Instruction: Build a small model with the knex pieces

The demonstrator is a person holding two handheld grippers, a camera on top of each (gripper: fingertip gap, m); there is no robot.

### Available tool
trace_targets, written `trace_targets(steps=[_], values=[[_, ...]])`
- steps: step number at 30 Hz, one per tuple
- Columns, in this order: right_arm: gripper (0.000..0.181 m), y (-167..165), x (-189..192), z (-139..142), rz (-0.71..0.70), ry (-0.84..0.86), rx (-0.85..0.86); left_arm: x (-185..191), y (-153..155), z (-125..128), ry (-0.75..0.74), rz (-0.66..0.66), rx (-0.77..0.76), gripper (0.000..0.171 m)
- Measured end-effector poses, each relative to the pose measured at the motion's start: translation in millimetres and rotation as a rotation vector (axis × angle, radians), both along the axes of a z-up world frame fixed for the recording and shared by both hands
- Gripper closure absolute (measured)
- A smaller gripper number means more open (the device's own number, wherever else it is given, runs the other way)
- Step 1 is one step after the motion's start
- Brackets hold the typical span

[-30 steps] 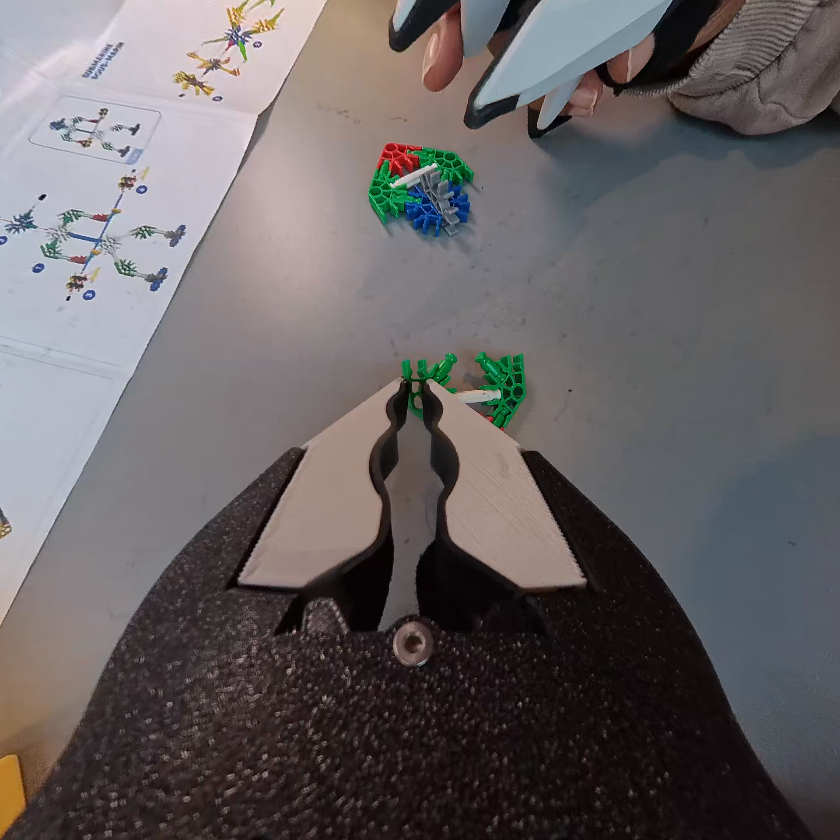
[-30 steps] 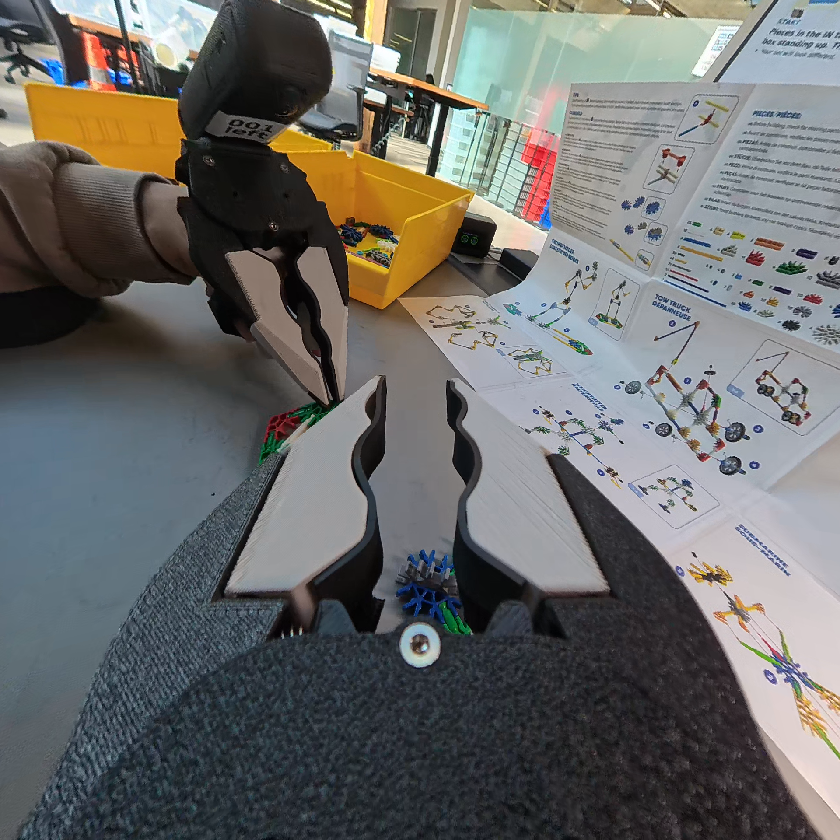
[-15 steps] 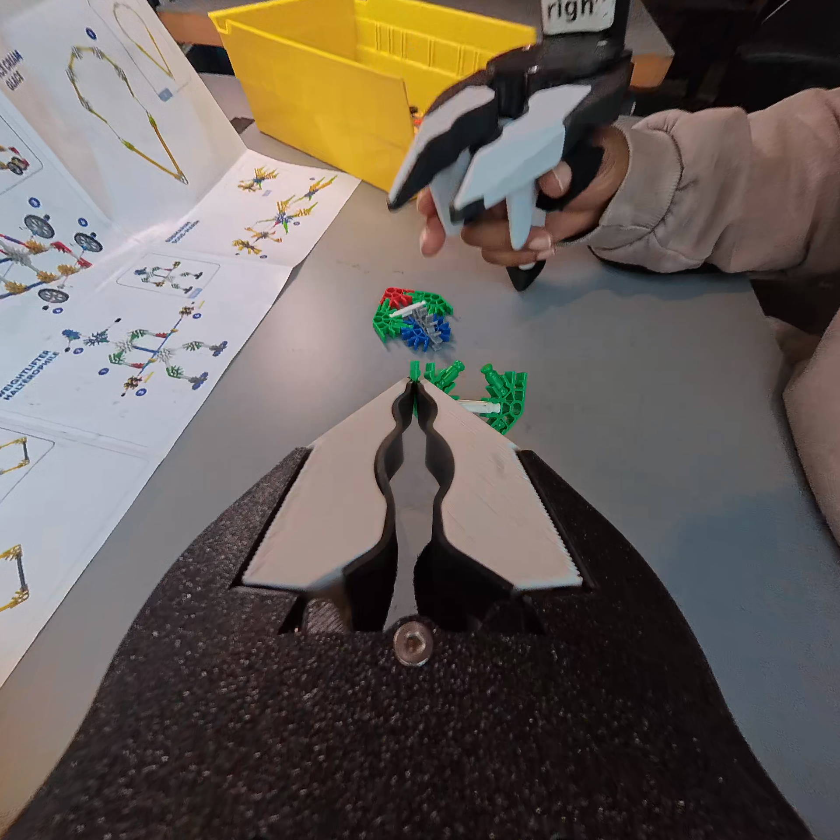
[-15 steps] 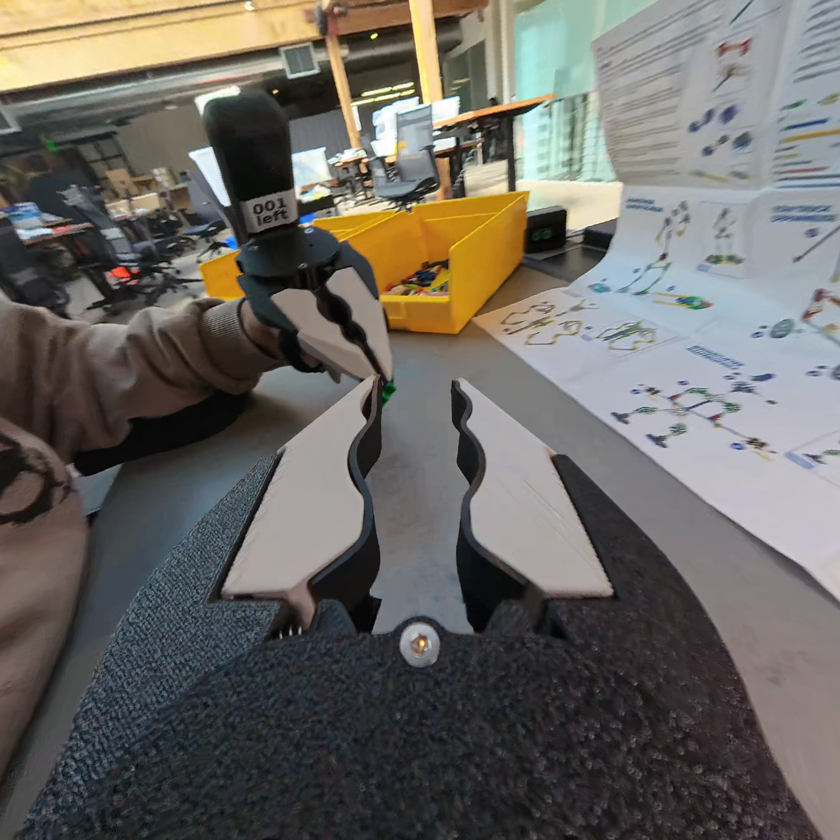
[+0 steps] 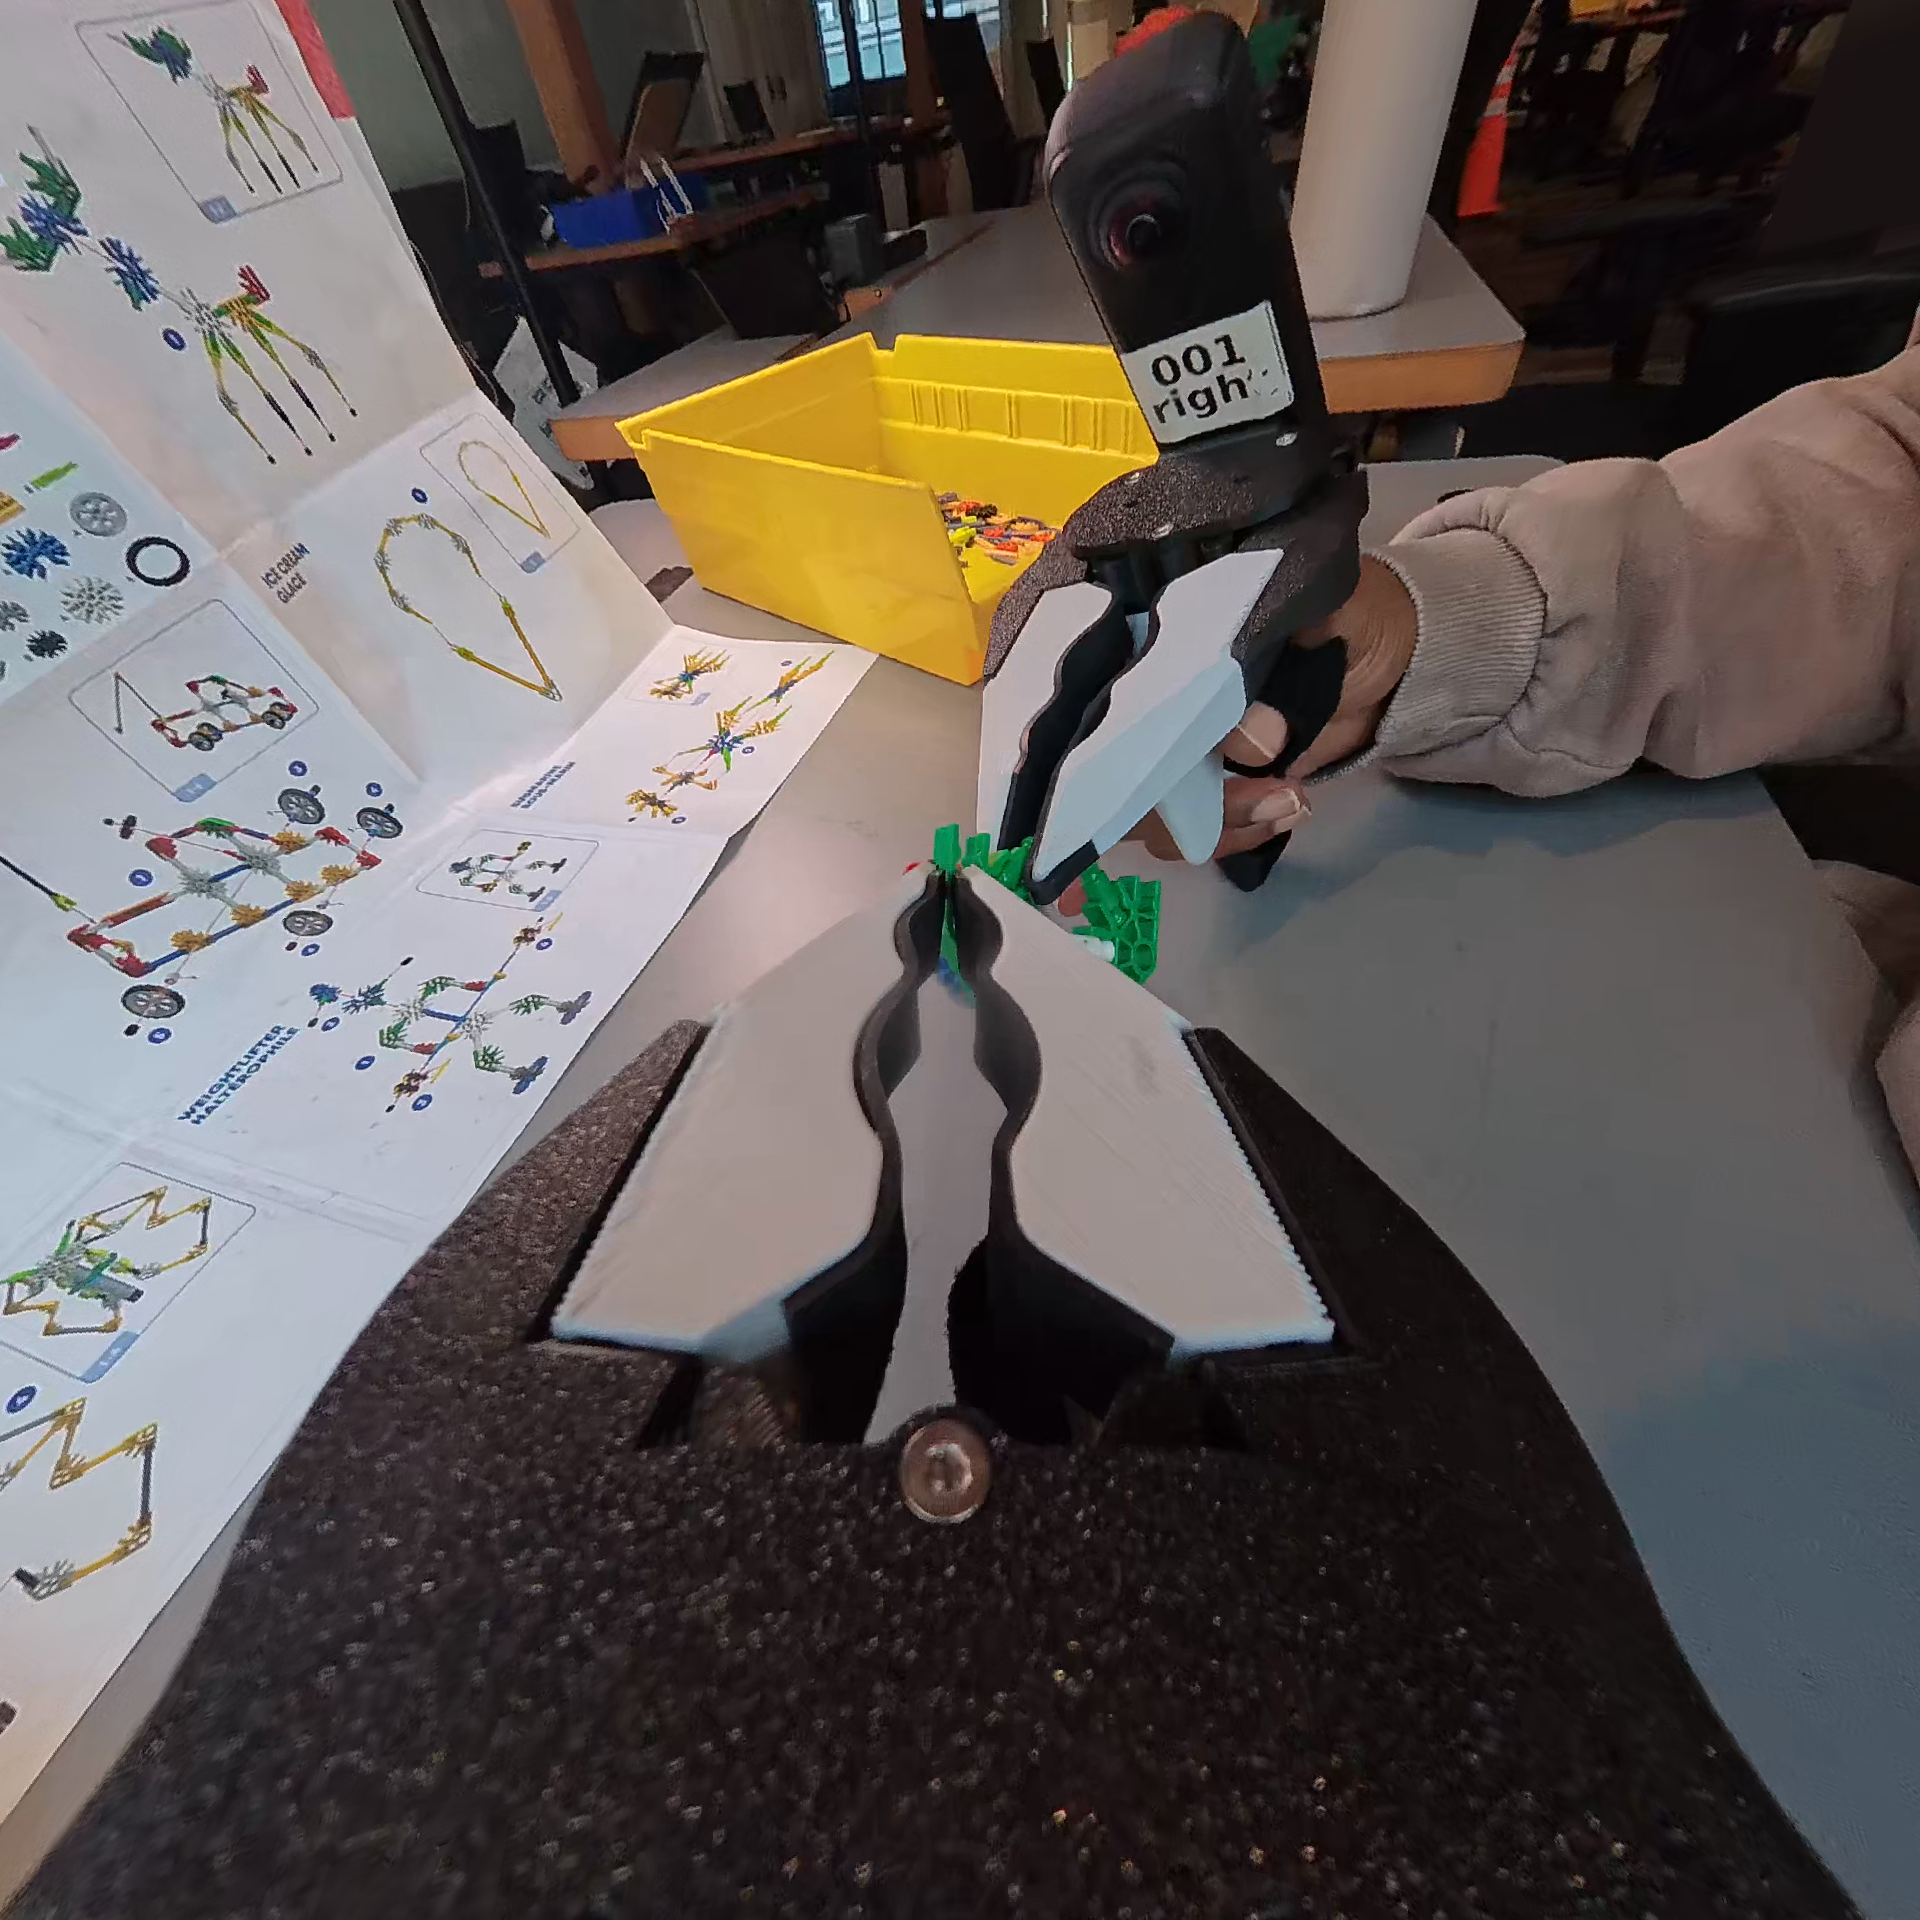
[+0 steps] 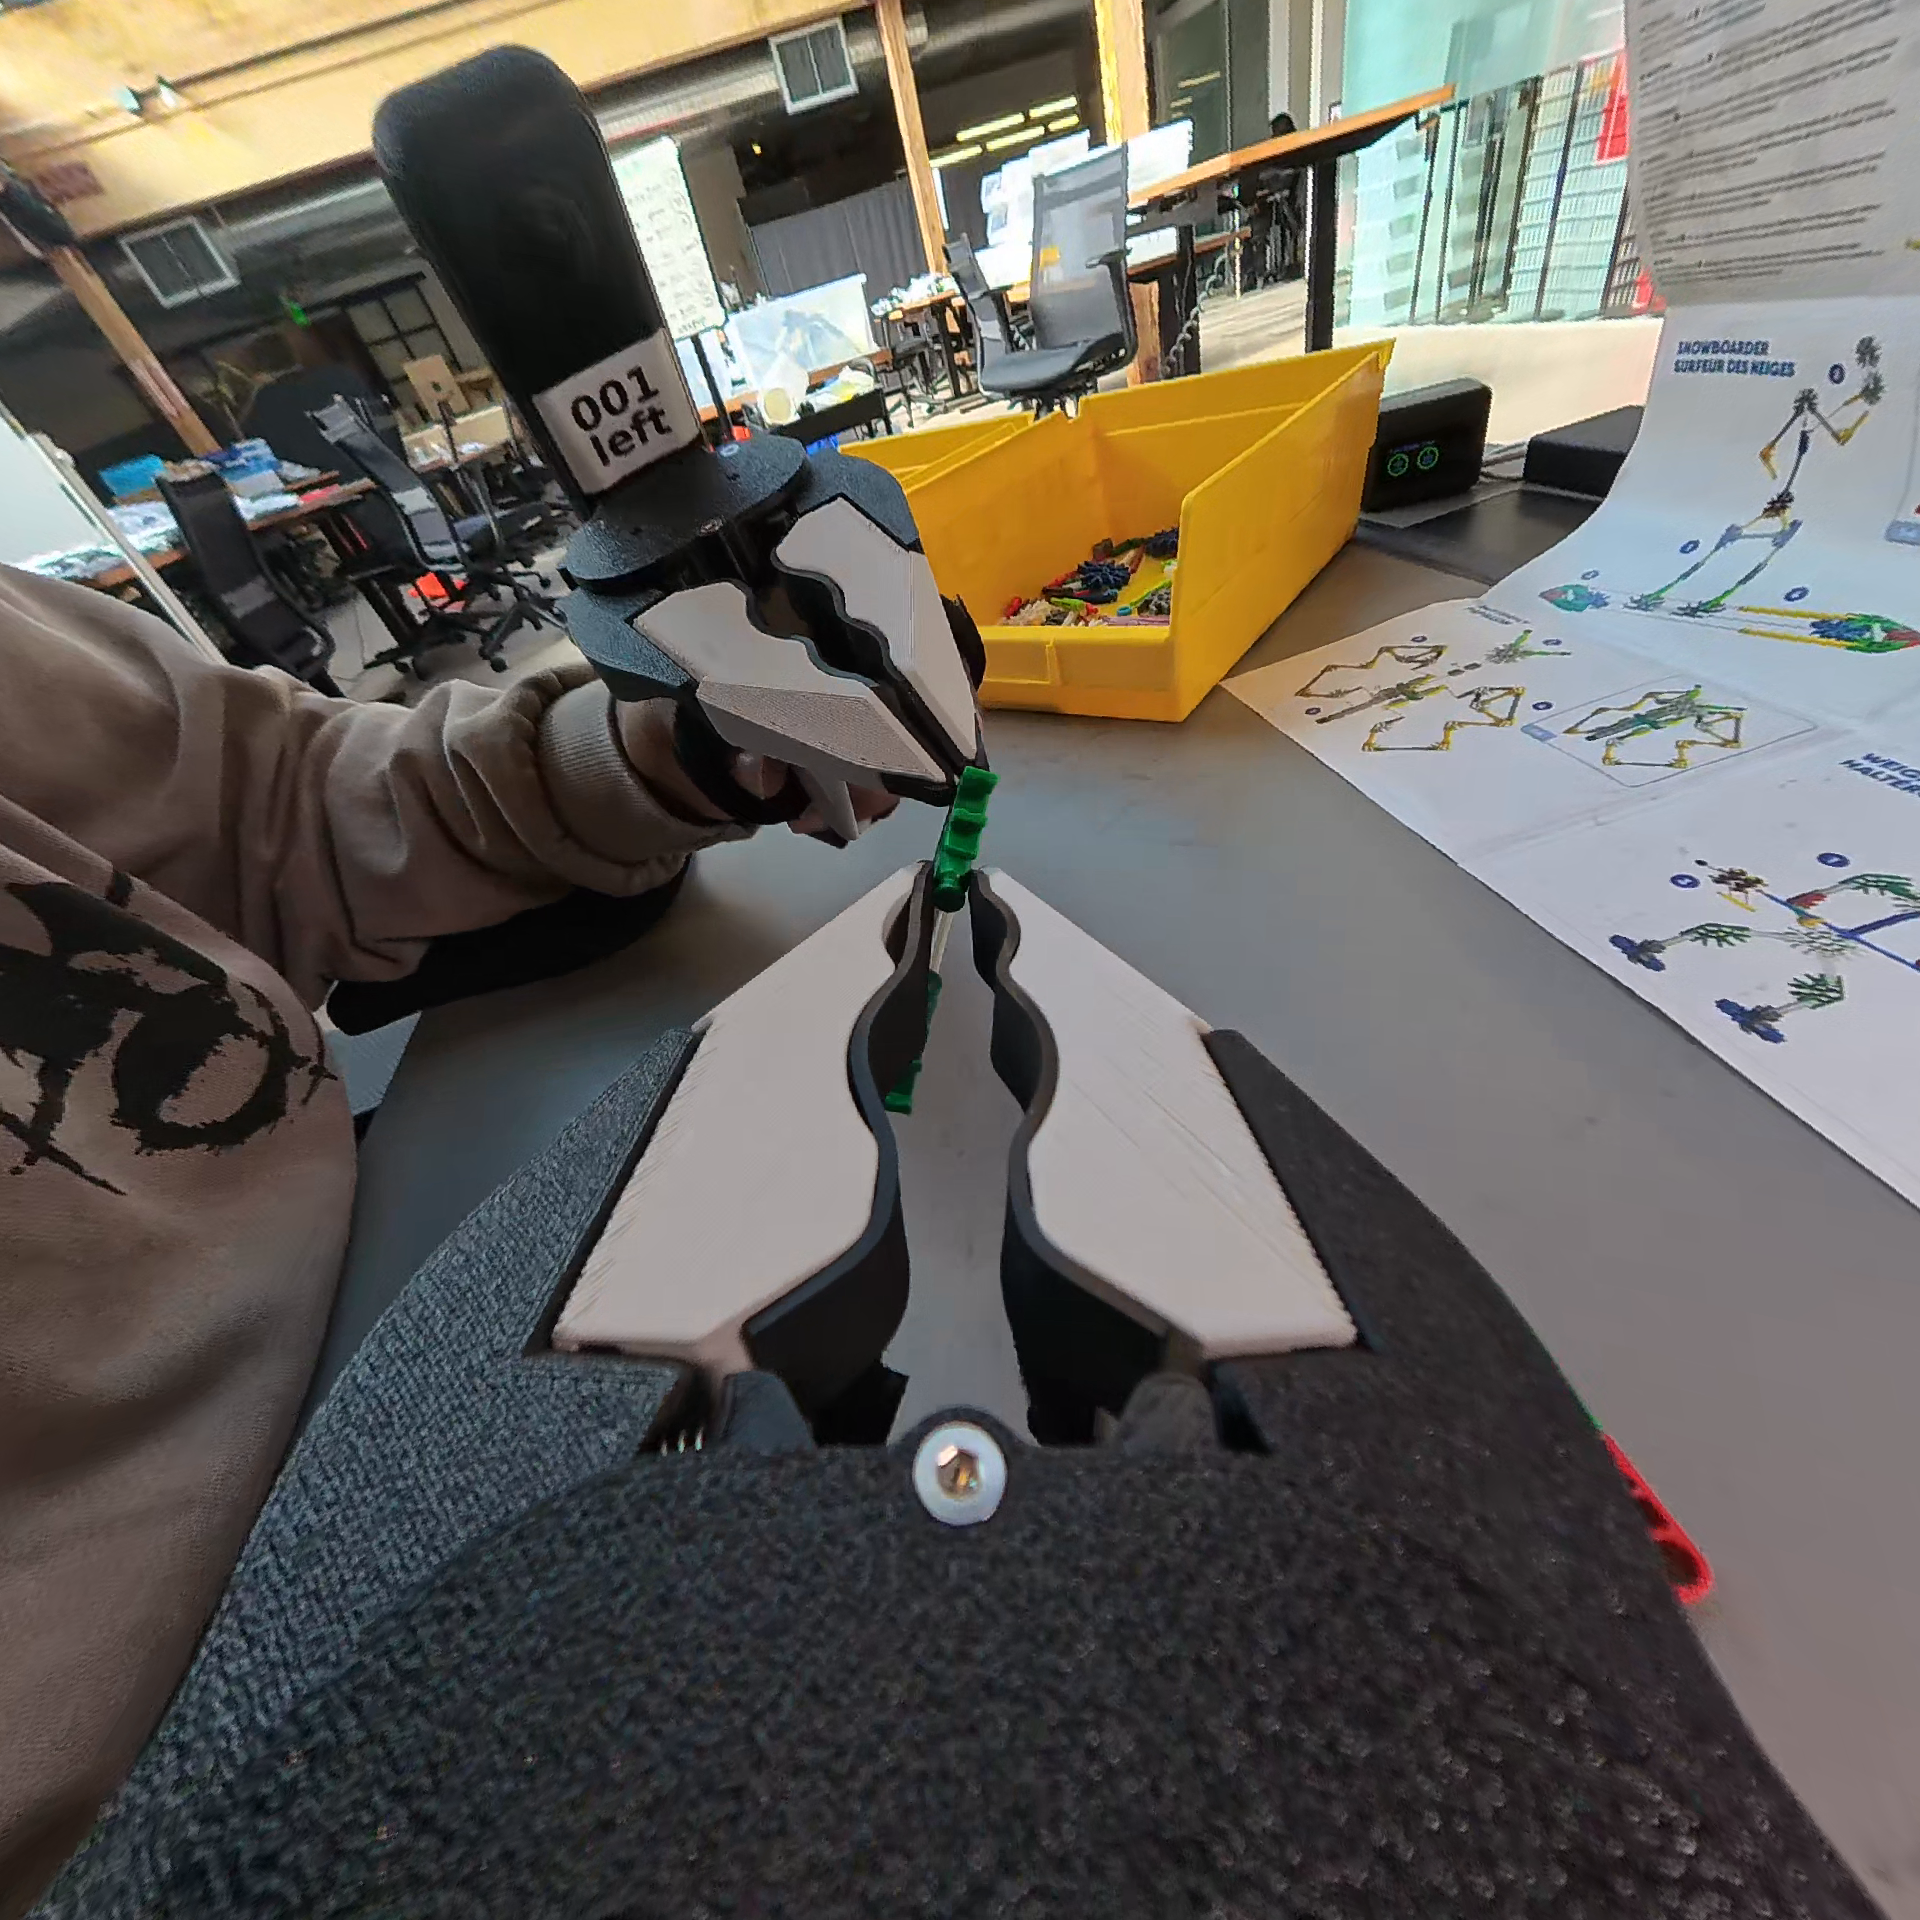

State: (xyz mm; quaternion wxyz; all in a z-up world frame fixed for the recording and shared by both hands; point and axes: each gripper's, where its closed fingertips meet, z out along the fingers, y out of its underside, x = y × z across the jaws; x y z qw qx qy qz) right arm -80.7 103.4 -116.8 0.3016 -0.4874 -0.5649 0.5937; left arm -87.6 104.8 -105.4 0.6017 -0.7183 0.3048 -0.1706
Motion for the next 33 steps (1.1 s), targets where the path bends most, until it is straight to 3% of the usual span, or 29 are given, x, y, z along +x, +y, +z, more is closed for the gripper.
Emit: trace_targets(steps=[3, 6, 12, 17, 23, 33], values=[[0.177, 0, 4, 13, 0.014, 0.063, -0.048, 2, -3, 9, -0.108, -0.045, 0.016, 0.156], [0.177, 0, 7, 24, 0.03, 0.114, -0.078, 9, -10, 8, -0.244, -0.145, -0.086, 0.144], [0.177, -13, 13, 35, 0.095, 0.176, -0.089, 23, -18, 20, -0.463, -0.273, -0.15, 0.166], [0.175, -41, 34, 59, 0.289, 0.277, -0.149, 41, -45, 44, -0.676, -0.532, -0.223, 0.167], [0.174, -69, 55, 71, 0.512, 0.305, -0.265, 60, -73, 57, -0.763, -0.759, -0.277, 0.167], [0.174, -88, 71, 78, 0.761, 0.318, -0.528, 73, -94, 62, -0.81, -0.928, -0.295, 0.166]])
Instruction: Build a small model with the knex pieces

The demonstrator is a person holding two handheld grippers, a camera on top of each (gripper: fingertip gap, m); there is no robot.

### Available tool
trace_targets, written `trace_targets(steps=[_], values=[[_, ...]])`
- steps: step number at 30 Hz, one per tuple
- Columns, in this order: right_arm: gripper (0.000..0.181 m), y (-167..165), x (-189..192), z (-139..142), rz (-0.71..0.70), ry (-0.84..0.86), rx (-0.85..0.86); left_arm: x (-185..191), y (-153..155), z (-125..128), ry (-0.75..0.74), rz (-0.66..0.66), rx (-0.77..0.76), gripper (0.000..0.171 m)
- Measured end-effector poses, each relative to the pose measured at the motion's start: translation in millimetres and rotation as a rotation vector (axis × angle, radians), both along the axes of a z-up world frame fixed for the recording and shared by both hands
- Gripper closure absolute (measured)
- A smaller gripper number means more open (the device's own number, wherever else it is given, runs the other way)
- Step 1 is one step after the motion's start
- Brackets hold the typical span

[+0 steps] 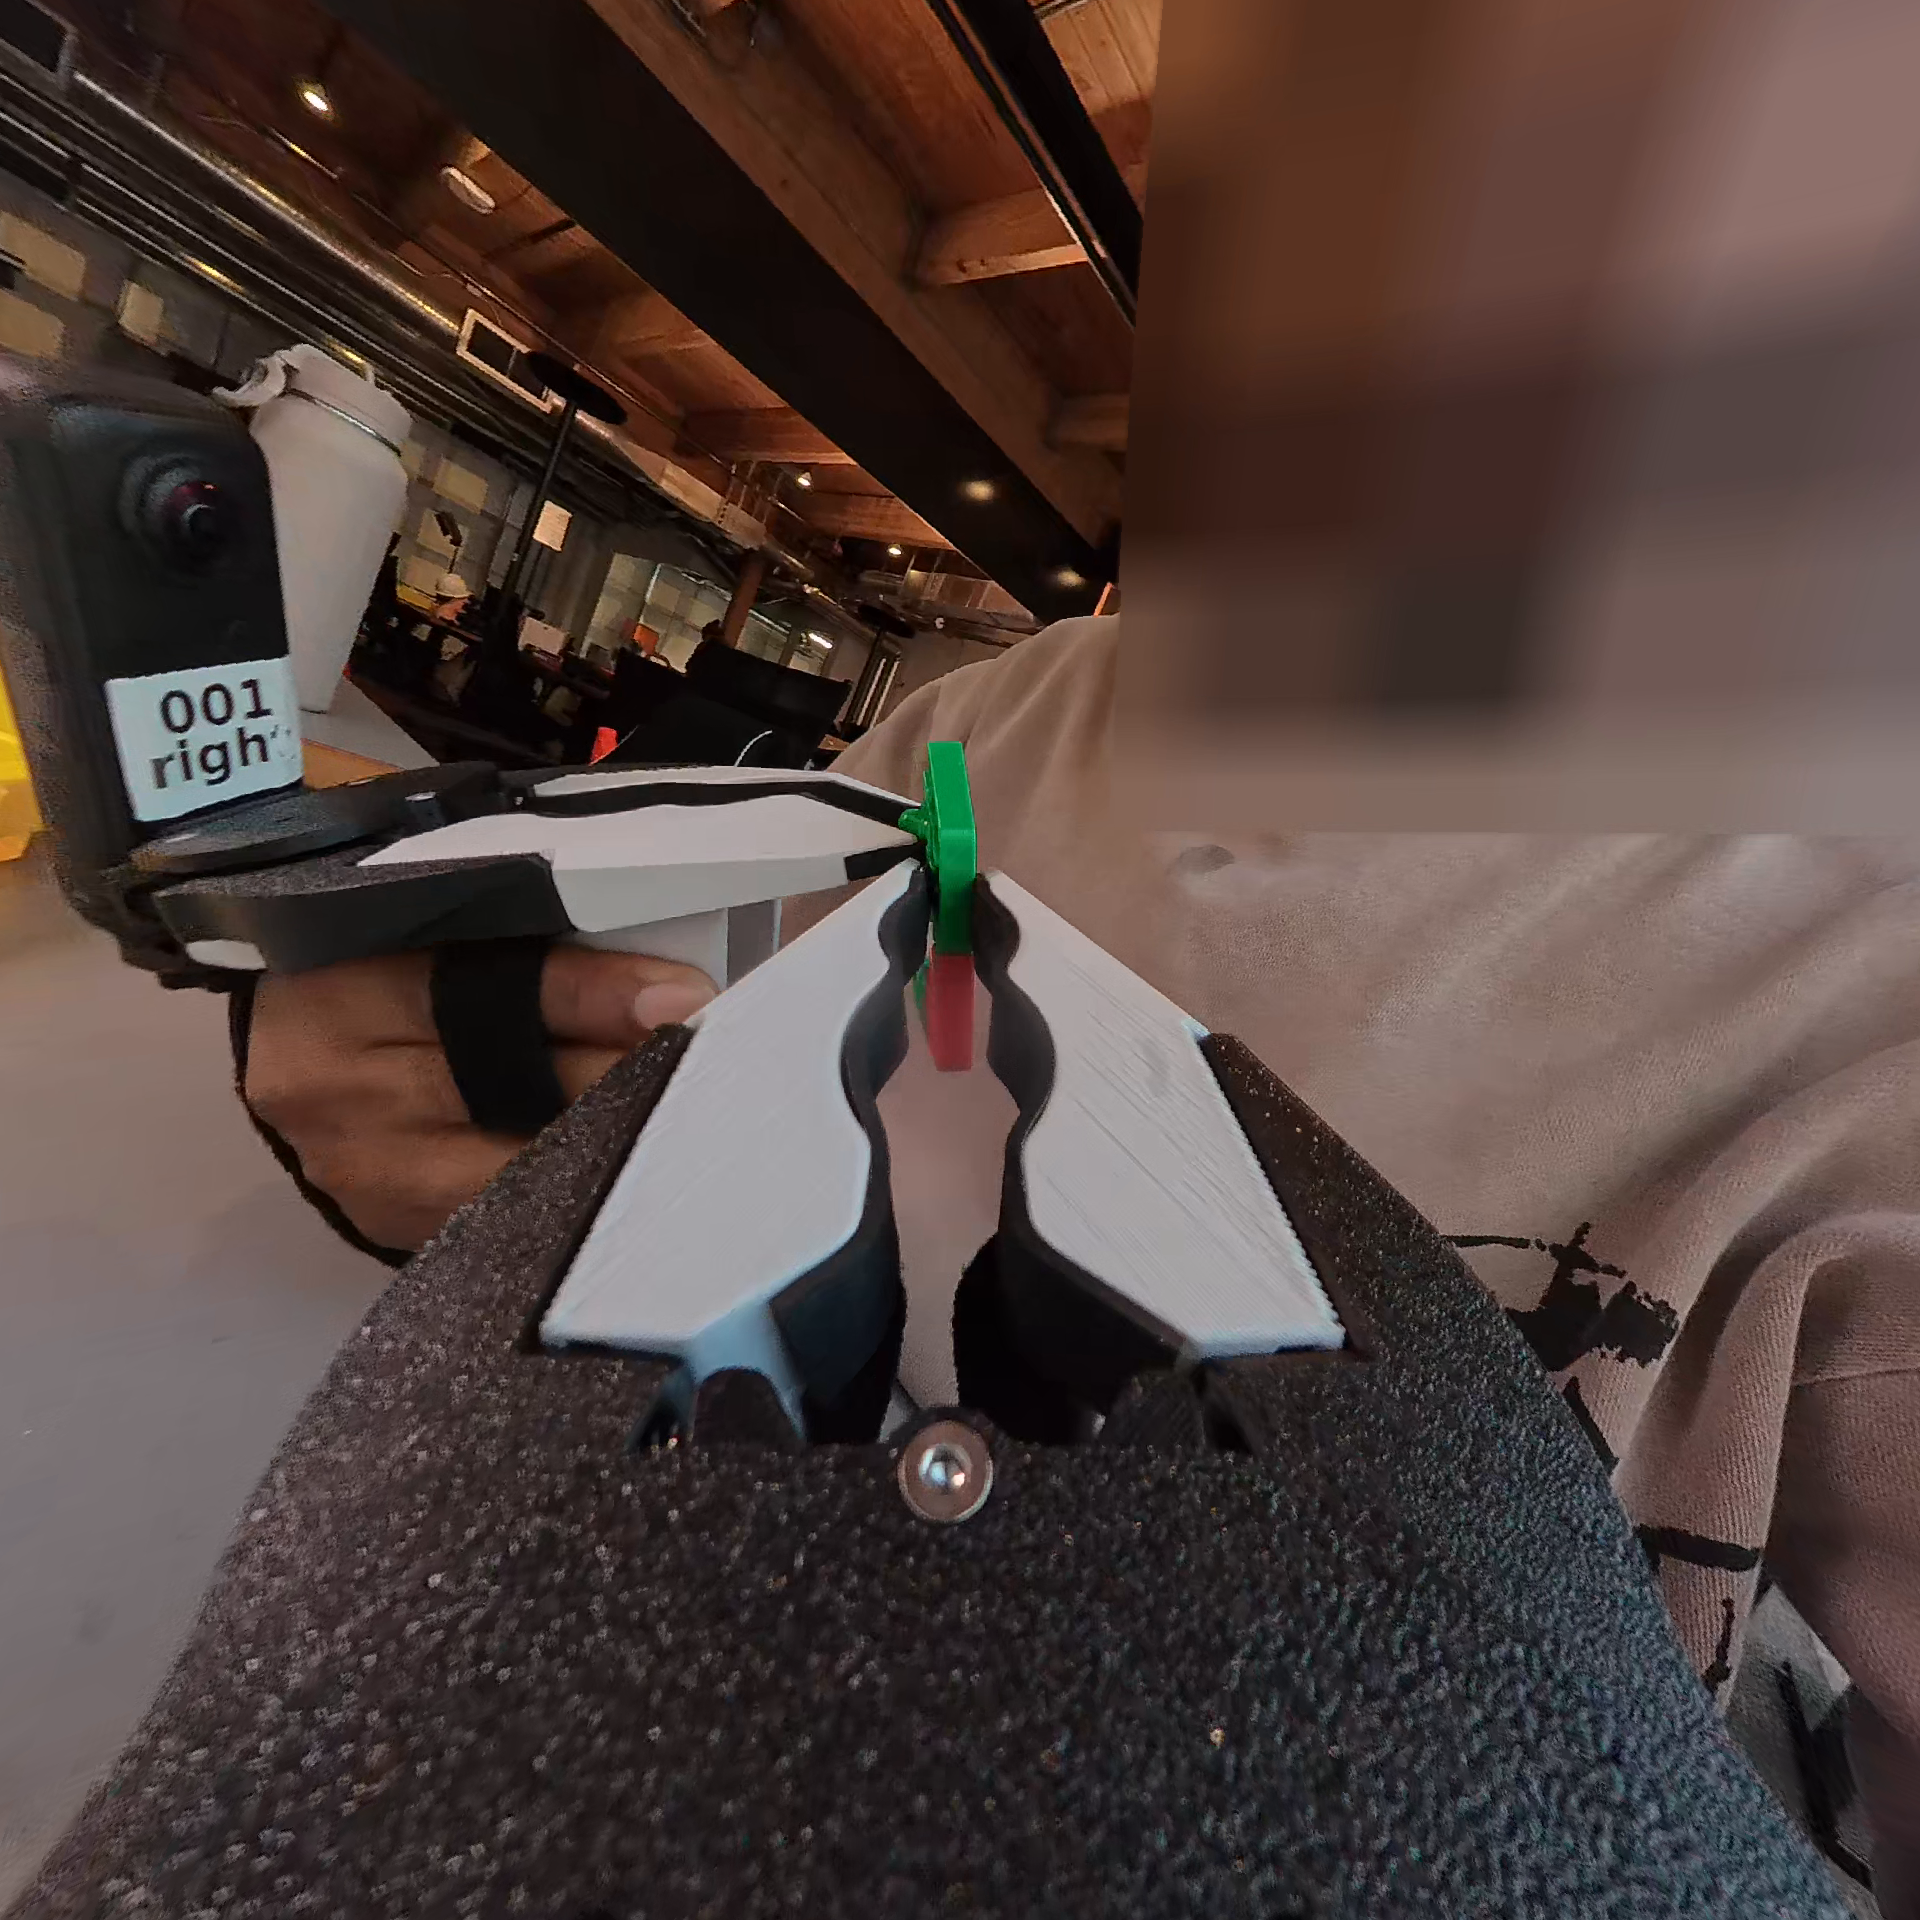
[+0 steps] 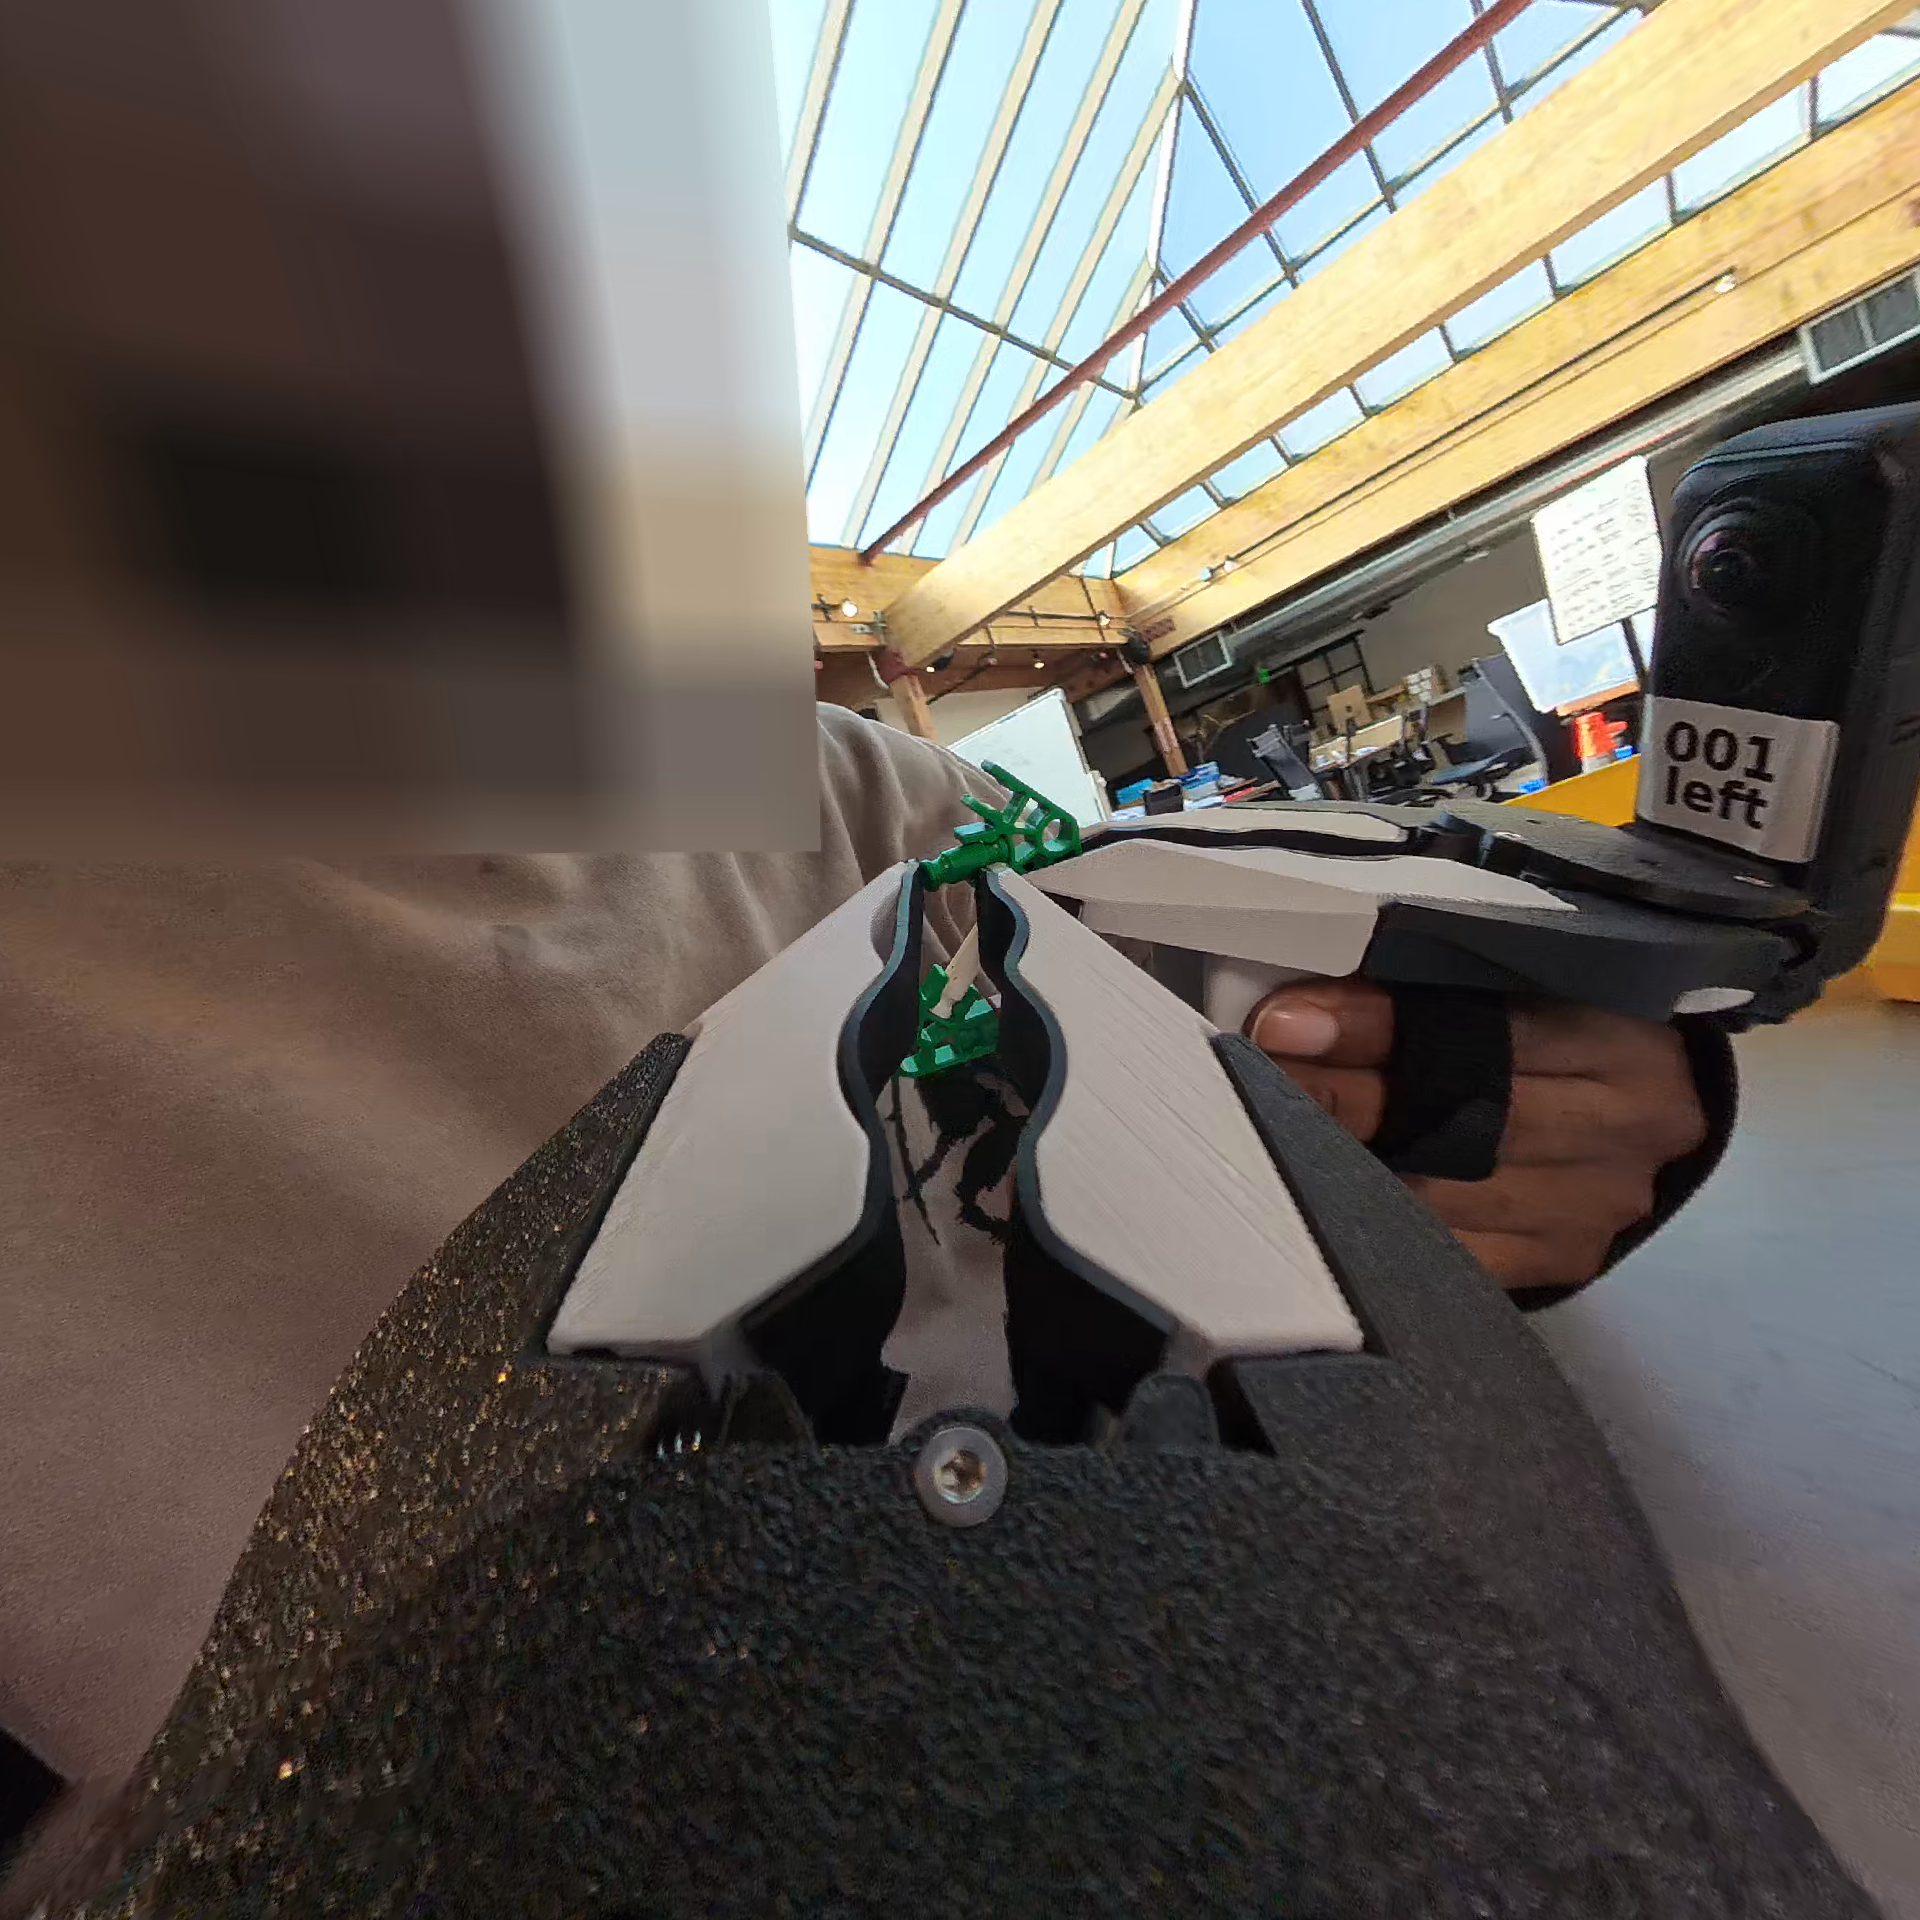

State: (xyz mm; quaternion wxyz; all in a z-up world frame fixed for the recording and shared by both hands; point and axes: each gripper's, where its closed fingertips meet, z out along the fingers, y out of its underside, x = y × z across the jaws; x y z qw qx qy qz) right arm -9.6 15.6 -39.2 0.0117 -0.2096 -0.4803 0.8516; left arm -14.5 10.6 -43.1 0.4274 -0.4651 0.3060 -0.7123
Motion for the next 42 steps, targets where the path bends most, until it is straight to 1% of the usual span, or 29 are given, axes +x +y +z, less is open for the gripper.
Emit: trace_targets(steps=[1, 2, 4, 5, 7, 8, 10, 13, 15, 16, 18, 20, 23, 24, 26, 27, 28, 30, 36, 39, 42], values=[[0.181, -2, 5, 2, 0.045, 0.02, -0.016, 1, 0, -1, -0.004, -0.007, -0.005, 0.166], [0.181, -5, 8, 6, 0.093, 0.015, -0.047, 1, 2, -2, -0.01, -0.008, -0.016, 0.167], [0.181, -17, 9, 1, 0.133, 0.011, -0.02, 1, 1, -4, -0.022, -0.045, -0.02, 0.168], [0.181, -16, 8, 3, 0.121, 0.014, -0.019, 0, 0, -3, -0.021, -0.04, -0.006, 0.168], [0.181, -3, -3, 2, 0.014, -0.003, 0.0, -5, 6, 1, -0.016, 0.017, 0.006, 0.167], [0.181, 5, -6, -1, -0.033, -0.017, 0.021, -8, 13, -1, 0.005, 0.065, 0.003, 0.167], [0.179, 25, -18, -11, -0.203, -0.042, 0.105, -17, 28, -9, 0.057, 0.187, 0.004, 0.168], [0.159, 54, -34, -17, -0.458, -0.059, 0.222, -31, 51, -19, 0.147, 0.38, 0.014, 0.168], [0.154, 58, -40, -19, -0.54, -0.063, 0.294, -36, 62, -29, 0.245, 0.49, 0.049, 0.167], [0.158, 59, -43, -20, -0.577, -0.067, 0.32, -36, 65, -33, 0.289, 0.52, 0.066, 0.167], [0.177, 63, -47, -22, -0.633, -0.077, 0.335, -32, 64, -35, 0.324, 0.539, 0.096, 0.167], [0.177, 62, -45, -21, -0.604, -0.093, 0.329, -30, 63, -33, 0.316, 0.538, 0.094, 0.167], [0.177, 61, -44, -21, -0.609, -0.09, 0.362, -30, 62, -32, 0.291, 0.52, 0.085, 0.168], [0.174, 60, -44, -20, -0.614, -0.084, 0.372, -30, 62, -30, 0.286, 0.523, 0.086, 0.167], [0.161, 60, -45, -21, -0.628, -0.085, 0.398, -32, 62, -25, 0.256, 0.529, 0.084, 0.167], [0.161, 59, -45, -22, -0.631, -0.085, 0.407, -34, 62, -23, 0.247, 0.53, 0.083, 0.167], [0.168, 58, -45, -21, -0.626, -0.079, 0.406, -35, 62, -24, 0.253, 0.534, 0.085, 0.167], [0.174, 59, -46, -21, -0.638, -0.081, 0.398, -35, 61, -25, 0.267, 0.536, 0.096, 0.167], [0.176, 58, -46, -22, -0.628, -0.088, 0.4, -32, 60, -27, 0.274, 0.525, 0.095, 0.167], [0.177, 51, -41, -18, -0.567, -0.069, 0.37, -28, 53, -23, 0.248, 0.475, 0.099, 0.167], [0.176, 37, -32, -14, -0.446, -0.046, 0.299, -20, 40, -18, 0.203, 0.374, 0.099, 0.167]])
